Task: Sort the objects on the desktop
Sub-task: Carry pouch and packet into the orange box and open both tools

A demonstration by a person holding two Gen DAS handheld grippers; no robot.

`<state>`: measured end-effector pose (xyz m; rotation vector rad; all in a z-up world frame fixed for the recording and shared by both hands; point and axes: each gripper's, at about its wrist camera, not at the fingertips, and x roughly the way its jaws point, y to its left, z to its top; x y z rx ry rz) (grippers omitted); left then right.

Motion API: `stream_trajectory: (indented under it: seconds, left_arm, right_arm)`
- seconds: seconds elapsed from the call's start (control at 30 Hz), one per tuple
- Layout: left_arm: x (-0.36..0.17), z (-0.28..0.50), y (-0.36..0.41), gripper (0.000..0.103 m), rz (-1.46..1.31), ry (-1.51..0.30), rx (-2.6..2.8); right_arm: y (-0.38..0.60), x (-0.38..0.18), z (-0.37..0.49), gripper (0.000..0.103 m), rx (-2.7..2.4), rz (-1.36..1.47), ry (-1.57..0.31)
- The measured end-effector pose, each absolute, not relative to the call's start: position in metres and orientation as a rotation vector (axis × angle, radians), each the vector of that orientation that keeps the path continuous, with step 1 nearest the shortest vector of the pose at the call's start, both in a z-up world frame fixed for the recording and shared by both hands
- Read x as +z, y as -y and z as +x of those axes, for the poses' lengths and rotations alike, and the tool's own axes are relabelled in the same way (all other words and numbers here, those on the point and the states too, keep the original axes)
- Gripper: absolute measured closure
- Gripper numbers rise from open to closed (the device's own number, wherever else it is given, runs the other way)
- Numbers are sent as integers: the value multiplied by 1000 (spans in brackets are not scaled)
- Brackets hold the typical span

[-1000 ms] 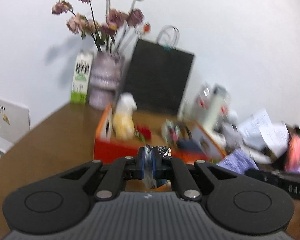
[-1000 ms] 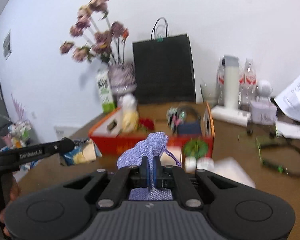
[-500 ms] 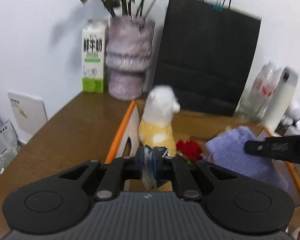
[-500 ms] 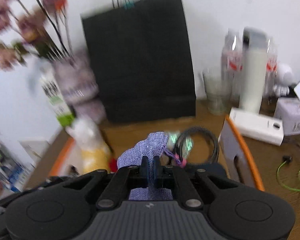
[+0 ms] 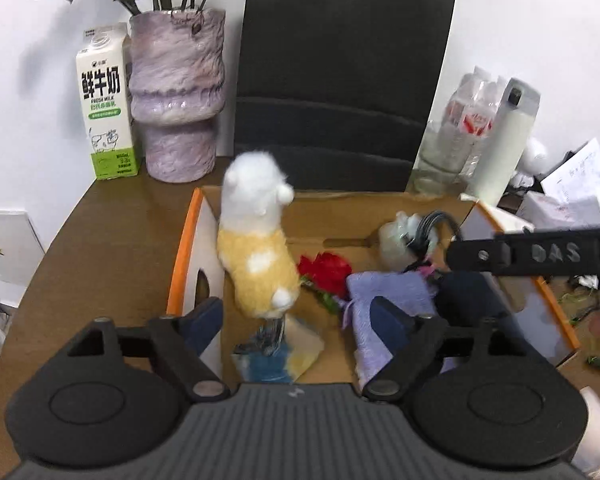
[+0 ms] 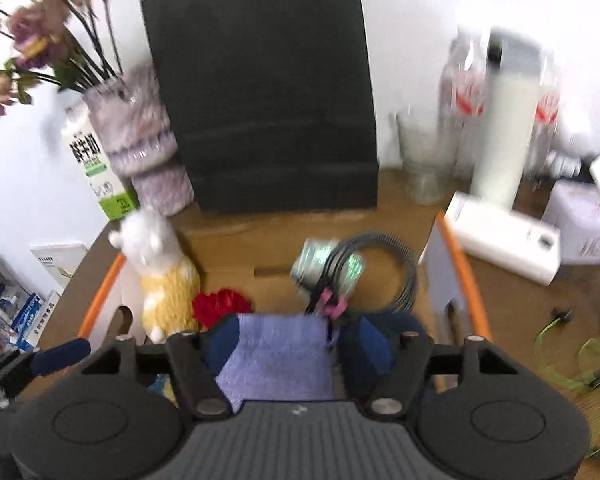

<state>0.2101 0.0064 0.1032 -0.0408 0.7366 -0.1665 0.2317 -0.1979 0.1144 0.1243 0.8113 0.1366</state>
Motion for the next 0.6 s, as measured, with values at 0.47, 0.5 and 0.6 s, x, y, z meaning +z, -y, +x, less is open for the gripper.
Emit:
stream_trajectory:
  seconds: [0.47,0.5,0.6]
  left_arm:
    - [112,73,6,0,-60,-559,-172]
    - [106,55,6,0,-80,-547,-178]
    - [86,11,11,0,-118,-566,-182]
  right_arm:
    - [224,110,70,20,252,-6,-636]
    - [226,104,52,20,246,-17,-617]
    - [230,88,1,20,199,-69,-564]
